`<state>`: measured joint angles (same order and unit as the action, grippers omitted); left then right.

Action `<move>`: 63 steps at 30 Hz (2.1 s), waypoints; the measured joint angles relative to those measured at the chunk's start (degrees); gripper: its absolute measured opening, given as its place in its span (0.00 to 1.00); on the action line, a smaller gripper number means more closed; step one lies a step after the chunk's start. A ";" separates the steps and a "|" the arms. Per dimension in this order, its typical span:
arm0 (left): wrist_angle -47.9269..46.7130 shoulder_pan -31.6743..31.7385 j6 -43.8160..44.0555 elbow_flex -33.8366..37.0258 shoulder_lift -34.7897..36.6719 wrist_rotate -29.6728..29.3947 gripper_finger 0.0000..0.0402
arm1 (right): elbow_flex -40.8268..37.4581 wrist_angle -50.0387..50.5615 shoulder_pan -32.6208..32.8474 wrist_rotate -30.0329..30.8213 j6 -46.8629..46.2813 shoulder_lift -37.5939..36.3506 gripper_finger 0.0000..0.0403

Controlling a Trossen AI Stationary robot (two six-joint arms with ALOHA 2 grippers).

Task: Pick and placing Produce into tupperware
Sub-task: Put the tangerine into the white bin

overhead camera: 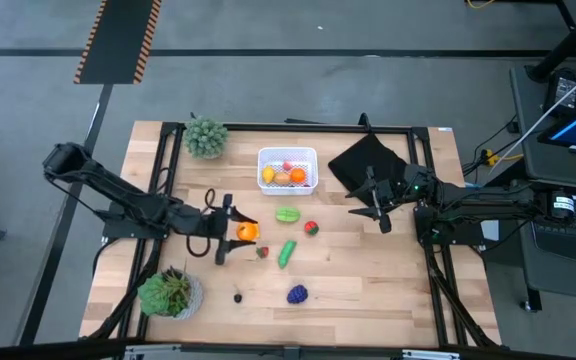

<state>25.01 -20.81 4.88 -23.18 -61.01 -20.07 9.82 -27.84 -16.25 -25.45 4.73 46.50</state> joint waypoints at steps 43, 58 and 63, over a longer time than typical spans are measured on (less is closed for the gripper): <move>20.64 15.12 -3.62 5.44 -0.04 -1.55 0.59 | 0.00 -0.04 -0.02 0.00 0.26 0.00 0.53; 20.85 20.59 -5.46 5.44 -0.31 -10.85 0.59 | 0.00 -0.04 -0.01 0.00 0.46 0.00 0.53; 20.76 22.65 -5.42 5.44 -1.69 -10.01 0.60 | 0.00 -0.04 -0.02 1.39 0.46 0.00 0.53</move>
<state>45.77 1.84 -0.54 -17.74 -62.70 -30.07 9.82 -27.88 -16.27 -24.07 5.19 46.50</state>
